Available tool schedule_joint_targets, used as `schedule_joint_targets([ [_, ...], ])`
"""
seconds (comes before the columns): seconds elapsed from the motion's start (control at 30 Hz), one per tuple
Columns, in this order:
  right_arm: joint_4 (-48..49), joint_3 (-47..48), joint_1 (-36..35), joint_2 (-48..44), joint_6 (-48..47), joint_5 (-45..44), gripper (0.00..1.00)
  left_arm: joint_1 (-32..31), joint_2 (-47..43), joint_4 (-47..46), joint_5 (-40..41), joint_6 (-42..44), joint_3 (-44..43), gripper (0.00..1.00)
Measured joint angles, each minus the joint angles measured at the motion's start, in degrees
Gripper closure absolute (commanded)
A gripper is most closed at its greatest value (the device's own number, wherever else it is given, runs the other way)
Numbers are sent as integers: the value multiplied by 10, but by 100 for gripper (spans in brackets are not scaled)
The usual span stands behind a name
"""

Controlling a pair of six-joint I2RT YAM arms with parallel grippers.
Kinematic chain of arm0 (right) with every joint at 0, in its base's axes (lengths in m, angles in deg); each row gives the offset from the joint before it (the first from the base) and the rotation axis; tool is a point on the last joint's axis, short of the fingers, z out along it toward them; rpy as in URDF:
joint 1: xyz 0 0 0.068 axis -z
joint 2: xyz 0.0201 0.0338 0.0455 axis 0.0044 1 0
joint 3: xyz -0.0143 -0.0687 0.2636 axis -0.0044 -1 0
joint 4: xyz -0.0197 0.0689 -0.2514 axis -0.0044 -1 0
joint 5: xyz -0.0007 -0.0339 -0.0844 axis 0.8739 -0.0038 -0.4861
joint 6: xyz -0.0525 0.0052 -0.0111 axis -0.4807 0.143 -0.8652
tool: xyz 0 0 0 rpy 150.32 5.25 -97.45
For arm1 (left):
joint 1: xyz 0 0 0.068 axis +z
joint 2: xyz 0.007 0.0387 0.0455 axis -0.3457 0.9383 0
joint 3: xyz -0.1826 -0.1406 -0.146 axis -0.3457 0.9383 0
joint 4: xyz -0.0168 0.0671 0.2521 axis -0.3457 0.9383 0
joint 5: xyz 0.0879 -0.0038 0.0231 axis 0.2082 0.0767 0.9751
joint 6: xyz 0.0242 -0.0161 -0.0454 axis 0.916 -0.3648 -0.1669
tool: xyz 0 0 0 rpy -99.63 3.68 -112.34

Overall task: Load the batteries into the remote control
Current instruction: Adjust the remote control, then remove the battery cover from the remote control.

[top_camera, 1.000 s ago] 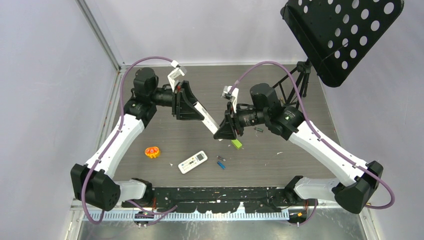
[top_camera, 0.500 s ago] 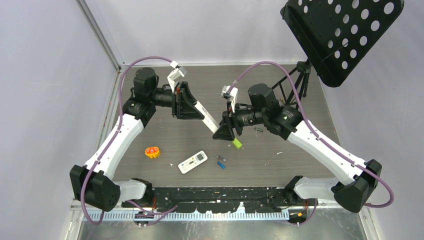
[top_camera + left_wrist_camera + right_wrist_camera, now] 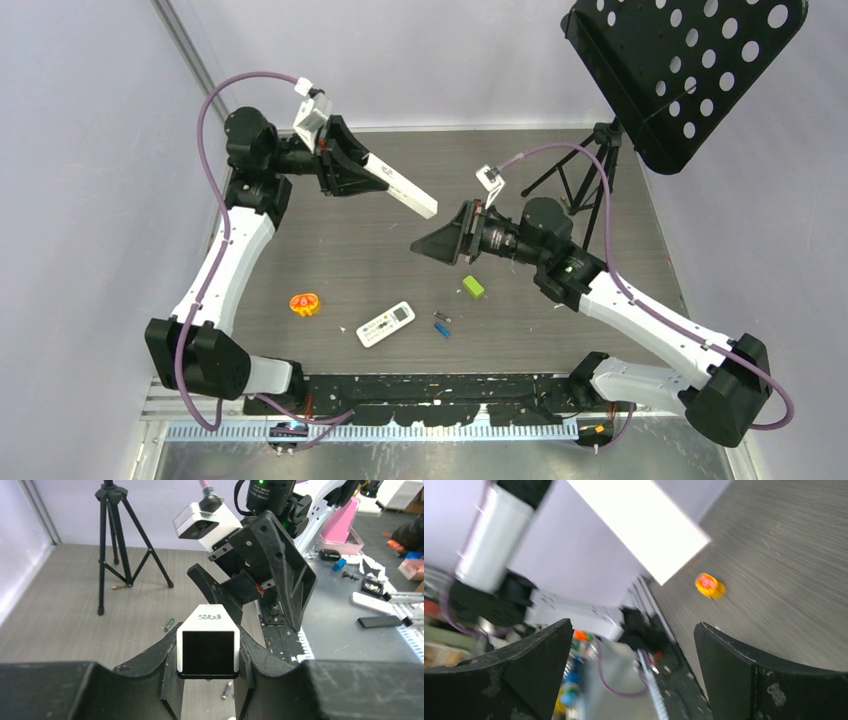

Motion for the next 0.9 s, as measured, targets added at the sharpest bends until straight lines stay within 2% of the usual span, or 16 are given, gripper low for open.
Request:
schedule_joint_targets([
  [0.1,105,-33,0,3,115,-37,4,9,12,-120,-23,-71,-4,100],
  [0.23,235,-61,0,30,244,-89,4,13,31,-218,-40,-146,-33,100],
  [0.4,353,-68,0,68,326,-124,4,13,30,-282,-40,-202,-35,100],
  [0.47,392,-68,0,80,346,-132,7,13,28,-292,-39,-218,-34,100],
  [0.53,423,-66,0,90,363,-137,14,13,24,-297,-37,-228,-32,100],
  [0.63,464,-54,0,115,386,-137,31,13,15,-301,-31,-239,-30,100],
  [0.8,541,-27,0,170,433,-126,46,12,-10,-311,-19,-247,-27,100],
  [0.9,586,-26,0,187,453,-119,59,11,-15,-314,-20,-250,-26,100],
])
